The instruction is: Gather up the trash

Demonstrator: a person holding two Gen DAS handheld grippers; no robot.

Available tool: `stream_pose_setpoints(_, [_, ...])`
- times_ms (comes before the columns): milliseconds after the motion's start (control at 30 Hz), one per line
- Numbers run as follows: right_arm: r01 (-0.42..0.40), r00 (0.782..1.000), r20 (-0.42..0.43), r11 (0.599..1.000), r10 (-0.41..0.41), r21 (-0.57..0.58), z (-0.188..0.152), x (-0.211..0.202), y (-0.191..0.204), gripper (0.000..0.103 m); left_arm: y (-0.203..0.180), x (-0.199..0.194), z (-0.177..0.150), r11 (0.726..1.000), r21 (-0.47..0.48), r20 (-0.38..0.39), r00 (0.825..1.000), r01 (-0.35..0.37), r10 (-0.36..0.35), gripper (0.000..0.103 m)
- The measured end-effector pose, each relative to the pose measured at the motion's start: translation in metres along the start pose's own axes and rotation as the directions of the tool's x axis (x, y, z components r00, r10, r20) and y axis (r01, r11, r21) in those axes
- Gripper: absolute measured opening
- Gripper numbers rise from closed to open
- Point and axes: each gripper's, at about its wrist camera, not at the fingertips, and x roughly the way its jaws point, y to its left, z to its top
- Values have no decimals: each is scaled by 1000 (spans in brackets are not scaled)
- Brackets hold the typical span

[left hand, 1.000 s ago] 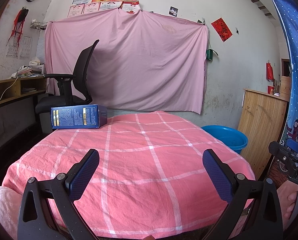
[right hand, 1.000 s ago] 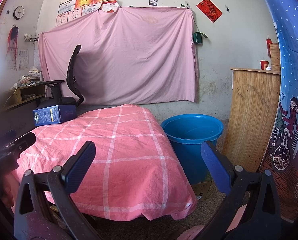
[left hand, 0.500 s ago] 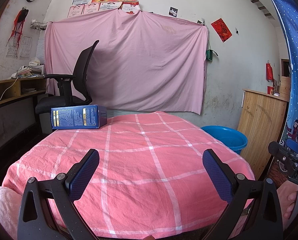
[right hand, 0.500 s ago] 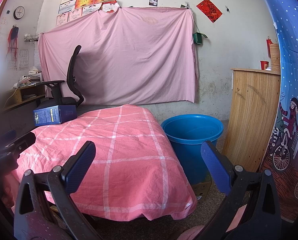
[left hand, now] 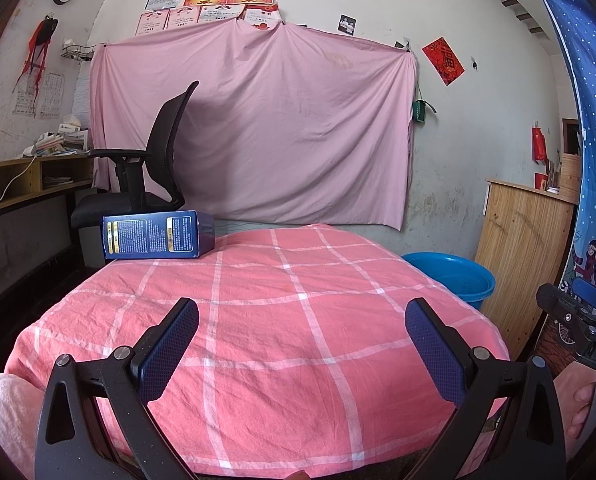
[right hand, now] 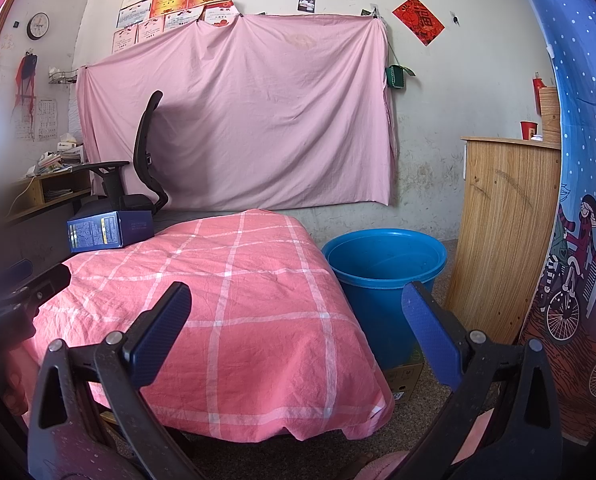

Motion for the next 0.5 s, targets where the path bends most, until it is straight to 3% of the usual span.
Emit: stream_pose_setpoints(500, [0,1000,1,1000,0,1,0,-1,1,103,0,0,0,1000,1,2,1000,-1,1,101])
